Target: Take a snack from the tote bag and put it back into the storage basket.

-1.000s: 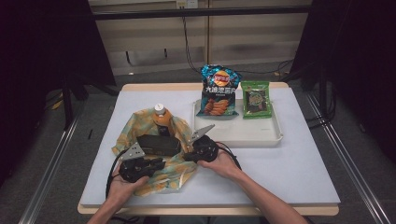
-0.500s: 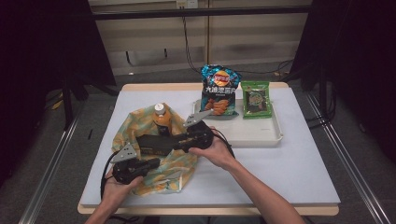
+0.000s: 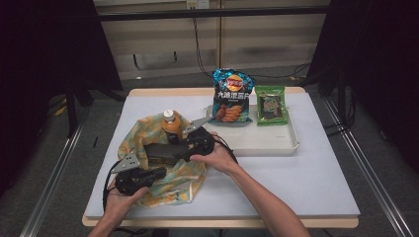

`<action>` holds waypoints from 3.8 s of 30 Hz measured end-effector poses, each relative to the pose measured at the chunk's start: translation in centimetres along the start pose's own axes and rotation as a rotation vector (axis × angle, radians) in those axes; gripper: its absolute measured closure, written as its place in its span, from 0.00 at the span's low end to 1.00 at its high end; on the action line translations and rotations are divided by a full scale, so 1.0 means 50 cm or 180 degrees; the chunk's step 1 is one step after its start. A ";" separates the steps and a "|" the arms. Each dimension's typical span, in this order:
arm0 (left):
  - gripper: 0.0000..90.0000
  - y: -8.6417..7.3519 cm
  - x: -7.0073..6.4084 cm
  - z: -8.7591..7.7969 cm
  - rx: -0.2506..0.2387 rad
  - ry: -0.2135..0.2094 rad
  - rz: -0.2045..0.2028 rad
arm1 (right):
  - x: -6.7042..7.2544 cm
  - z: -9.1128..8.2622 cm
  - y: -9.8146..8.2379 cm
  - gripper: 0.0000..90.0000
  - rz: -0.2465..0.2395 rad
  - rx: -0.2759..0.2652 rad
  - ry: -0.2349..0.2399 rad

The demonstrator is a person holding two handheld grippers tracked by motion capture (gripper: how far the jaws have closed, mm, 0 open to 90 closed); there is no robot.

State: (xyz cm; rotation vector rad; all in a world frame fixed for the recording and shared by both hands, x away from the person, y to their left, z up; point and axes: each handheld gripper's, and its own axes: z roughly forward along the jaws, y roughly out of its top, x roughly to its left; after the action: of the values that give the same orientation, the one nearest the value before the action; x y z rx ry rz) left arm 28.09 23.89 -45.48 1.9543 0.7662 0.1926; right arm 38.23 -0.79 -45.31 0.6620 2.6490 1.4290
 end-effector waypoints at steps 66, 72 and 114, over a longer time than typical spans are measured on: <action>0.80 0.003 -0.010 0.030 0.0112 -0.0119 0.0074 | 0.035 -0.037 0.034 0.48 0.0024 0.0158 -0.0035; 0.80 0.007 0.001 0.007 -0.0040 -0.0041 0.0021 | 0.043 -0.056 0.029 0.48 -0.0025 0.0172 -0.0048; 1.00 0.002 0.086 -0.086 -0.0461 0.0848 -0.0515 | 0.068 -0.126 -0.005 0.48 -0.0092 -0.0107 -0.0116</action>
State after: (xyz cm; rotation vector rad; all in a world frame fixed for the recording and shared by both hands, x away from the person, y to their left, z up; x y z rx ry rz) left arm 29.64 29.59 -44.07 1.7404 1.0503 0.4048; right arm 33.47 -4.50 -41.44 0.6376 2.5904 1.4364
